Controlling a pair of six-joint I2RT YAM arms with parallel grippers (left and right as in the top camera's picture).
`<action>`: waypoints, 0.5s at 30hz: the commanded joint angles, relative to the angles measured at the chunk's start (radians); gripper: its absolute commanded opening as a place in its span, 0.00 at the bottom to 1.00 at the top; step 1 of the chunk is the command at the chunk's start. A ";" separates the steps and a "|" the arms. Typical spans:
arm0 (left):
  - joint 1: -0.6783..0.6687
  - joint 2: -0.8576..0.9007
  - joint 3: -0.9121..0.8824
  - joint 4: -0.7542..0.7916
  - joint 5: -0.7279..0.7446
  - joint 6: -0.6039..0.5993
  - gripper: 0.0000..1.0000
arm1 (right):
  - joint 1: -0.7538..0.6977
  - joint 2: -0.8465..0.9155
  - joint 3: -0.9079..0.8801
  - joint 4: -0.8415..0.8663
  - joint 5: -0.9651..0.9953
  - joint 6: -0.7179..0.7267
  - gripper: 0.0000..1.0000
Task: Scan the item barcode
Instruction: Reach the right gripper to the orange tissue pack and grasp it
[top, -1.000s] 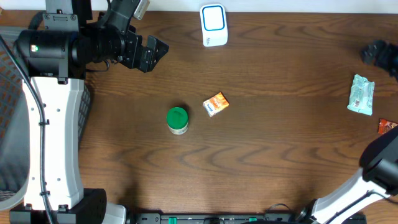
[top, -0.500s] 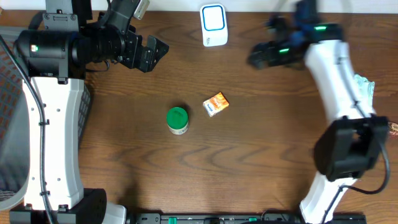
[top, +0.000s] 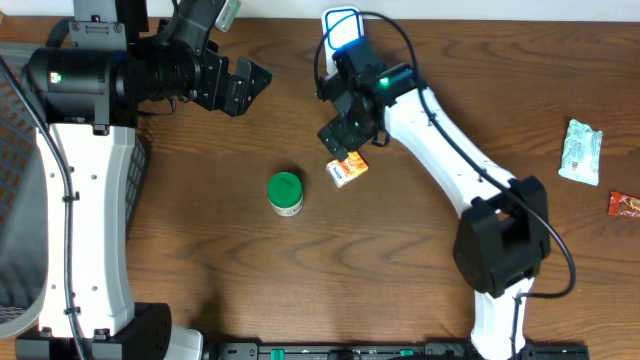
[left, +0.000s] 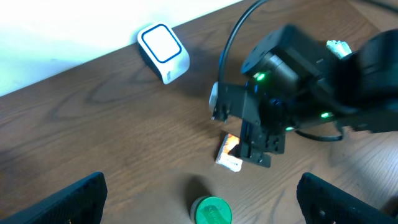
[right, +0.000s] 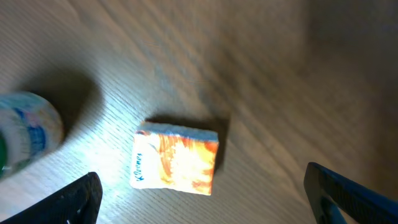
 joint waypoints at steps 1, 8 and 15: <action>0.000 0.003 -0.006 -0.001 -0.005 0.010 0.98 | 0.024 0.048 -0.027 0.012 -0.005 0.003 0.99; 0.000 0.003 -0.006 -0.002 -0.005 0.010 0.98 | 0.037 0.092 -0.043 0.037 -0.009 0.050 0.99; 0.000 0.003 -0.006 -0.002 -0.005 0.010 0.98 | 0.043 0.137 -0.048 0.033 -0.009 0.054 0.99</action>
